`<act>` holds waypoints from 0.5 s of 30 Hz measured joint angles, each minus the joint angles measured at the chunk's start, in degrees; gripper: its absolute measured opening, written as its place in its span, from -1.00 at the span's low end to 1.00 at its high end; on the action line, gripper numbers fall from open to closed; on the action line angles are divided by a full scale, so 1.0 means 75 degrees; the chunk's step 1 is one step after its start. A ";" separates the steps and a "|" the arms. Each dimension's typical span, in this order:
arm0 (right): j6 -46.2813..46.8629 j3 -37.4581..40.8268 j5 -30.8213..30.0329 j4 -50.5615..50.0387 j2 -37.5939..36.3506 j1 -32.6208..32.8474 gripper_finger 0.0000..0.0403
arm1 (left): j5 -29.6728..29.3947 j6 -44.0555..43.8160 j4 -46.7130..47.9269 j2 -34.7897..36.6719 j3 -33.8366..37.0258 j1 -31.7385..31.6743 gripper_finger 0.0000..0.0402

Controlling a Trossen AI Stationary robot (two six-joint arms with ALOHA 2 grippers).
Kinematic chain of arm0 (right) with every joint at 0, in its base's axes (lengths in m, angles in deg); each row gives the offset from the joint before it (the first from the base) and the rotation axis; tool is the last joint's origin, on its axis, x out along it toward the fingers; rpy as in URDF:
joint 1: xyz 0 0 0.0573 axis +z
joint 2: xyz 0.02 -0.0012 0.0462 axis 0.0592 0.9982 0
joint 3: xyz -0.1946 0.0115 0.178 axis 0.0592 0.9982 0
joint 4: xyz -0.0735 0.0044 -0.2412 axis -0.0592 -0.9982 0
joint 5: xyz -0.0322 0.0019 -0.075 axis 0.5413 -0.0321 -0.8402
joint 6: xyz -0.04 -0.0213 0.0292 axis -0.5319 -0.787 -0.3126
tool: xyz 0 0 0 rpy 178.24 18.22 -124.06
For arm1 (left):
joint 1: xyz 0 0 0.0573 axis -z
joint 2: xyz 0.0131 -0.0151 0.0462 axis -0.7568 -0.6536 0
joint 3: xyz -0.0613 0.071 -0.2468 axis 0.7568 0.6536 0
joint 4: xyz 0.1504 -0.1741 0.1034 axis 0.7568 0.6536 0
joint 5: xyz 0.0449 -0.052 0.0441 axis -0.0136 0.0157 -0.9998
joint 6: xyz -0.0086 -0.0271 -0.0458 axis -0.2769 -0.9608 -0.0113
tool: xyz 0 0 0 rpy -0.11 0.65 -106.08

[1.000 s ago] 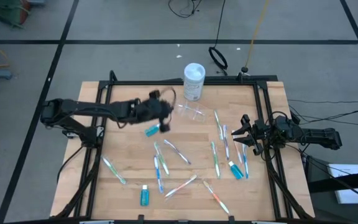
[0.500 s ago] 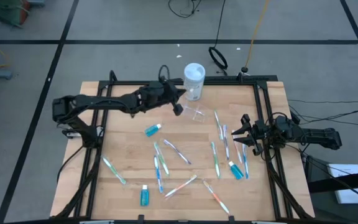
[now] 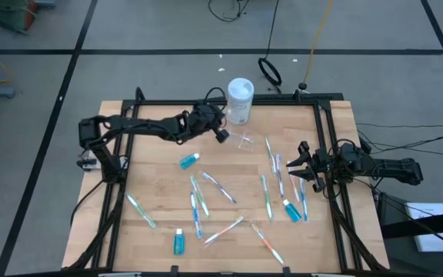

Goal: Pick & Place toothbrushing station
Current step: Put the orange toothbrush into the transparent organizer, then put the top blue mouthwash into the transparent organizer

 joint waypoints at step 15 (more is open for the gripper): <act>0.0001 -0.0002 -0.0010 0.0030 -0.0002 -0.0002 -0.43 | -0.1095 -0.0223 0.1581 0.0163 0.0000 0.0041 -0.43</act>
